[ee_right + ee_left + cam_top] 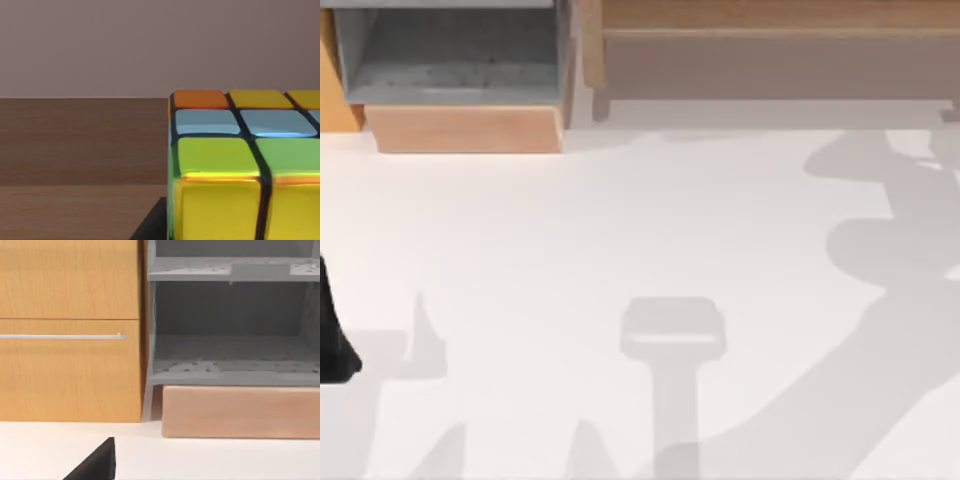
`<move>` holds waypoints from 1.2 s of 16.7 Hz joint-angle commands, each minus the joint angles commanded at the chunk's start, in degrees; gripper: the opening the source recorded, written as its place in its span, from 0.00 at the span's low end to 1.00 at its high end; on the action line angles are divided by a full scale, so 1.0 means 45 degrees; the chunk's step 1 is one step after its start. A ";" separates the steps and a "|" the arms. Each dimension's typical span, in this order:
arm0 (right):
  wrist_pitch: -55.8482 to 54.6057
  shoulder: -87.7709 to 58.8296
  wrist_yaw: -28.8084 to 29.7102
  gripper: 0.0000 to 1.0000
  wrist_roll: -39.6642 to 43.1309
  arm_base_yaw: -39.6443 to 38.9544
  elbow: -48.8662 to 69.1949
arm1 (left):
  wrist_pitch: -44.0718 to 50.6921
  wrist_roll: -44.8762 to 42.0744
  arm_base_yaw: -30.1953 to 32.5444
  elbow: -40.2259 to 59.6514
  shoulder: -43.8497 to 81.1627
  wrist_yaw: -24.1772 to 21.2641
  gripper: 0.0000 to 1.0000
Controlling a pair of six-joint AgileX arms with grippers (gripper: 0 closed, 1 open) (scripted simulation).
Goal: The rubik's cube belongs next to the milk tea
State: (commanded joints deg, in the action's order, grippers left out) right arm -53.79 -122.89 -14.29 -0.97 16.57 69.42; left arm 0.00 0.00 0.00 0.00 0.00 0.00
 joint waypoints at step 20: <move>1.3322 0.6649 0.0523 0.00 -0.2131 -0.4209 -0.2331 | 0.0000 0.0000 0.0000 0.0000 0.0000 0.0000 1.00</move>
State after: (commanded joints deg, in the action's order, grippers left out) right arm 6.16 -92.97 -11.93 -10.57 -2.37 58.94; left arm 0.00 0.00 0.00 0.00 0.00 0.00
